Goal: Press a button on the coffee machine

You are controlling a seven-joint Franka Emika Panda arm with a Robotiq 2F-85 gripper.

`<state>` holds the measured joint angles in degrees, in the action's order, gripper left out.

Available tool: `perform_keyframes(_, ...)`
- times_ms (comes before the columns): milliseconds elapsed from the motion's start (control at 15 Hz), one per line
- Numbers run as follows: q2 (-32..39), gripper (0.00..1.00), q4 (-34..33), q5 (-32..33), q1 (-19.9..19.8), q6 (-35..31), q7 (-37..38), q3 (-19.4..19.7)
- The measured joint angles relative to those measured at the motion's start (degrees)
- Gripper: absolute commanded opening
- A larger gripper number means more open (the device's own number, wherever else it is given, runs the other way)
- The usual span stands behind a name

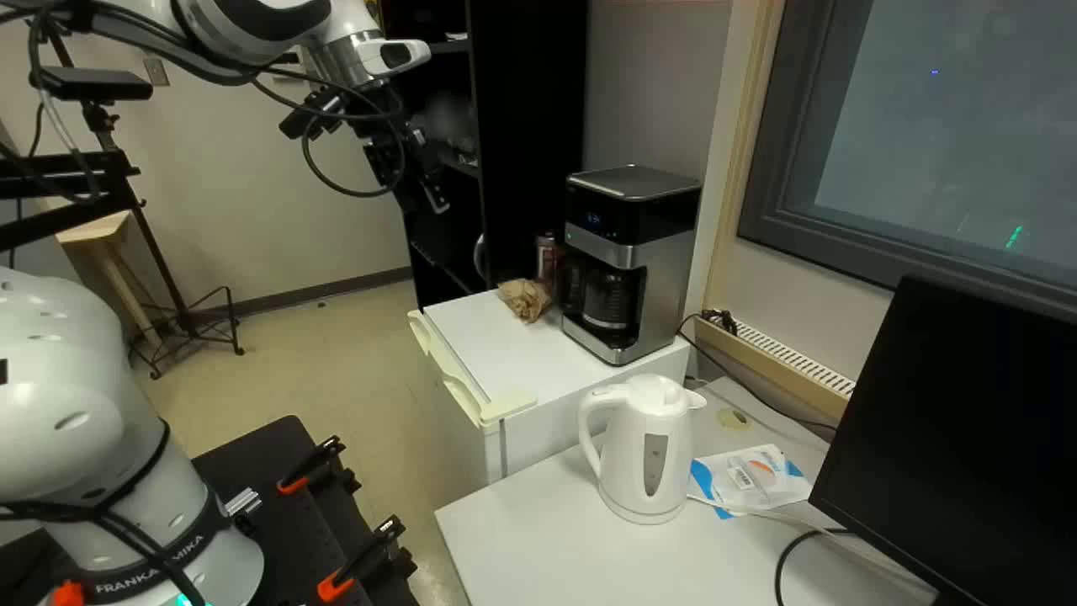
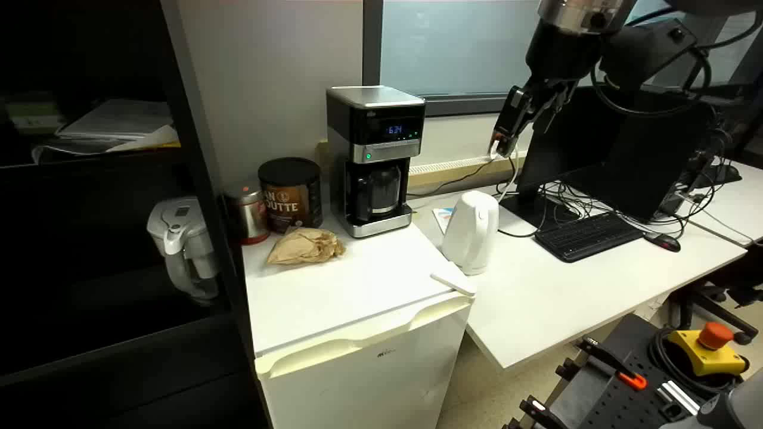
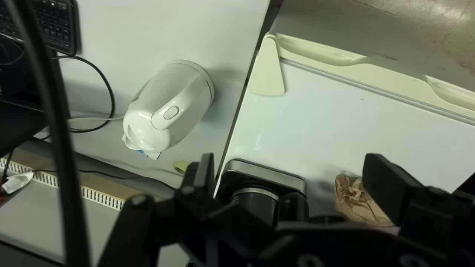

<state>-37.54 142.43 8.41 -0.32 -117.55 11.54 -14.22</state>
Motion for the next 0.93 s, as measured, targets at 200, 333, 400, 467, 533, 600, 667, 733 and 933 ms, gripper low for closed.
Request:
perform_keyframes(200, 0.0, 1.00, 0.0, 0.0, 0.0, 0.0, 0.0, 0.0)
perform_keyframes(333, 0.0, 1.00, 0.0, 0.0, 0.0, 0.0, 0.0, 0.0)
perform_keyframes(400, 0.0, 1.00, 0.0, 0.0, 0.0, 0.0, 0.0, 0.0)
perform_keyframes(467, 0.0, 1.00, 0.0, 0.0, 0.0, 0.0, 0.0, 0.0)
perform_keyframes(533, 0.0, 1.00, 0.0, 0.0, 0.0, 0.0, 0.0, 0.0)
perform_keyframes(600, 0.0, 1.00, 0.0, 0.0, 0.1, 0.0, 0.0, 0.1)
perform_keyframes(667, 0.0, 1.00, 0.0, 0.1, 0.2, 0.0, 0.0, 0.2)
perform_keyframes(733, 0.2, 1.00, 0.1, 0.3, 0.2, -0.1, 0.0, 0.2)
perform_keyframes(933, 1.2, 1.00, 1.0, 2.4, 0.3, -3.4, 0.0, 0.3)
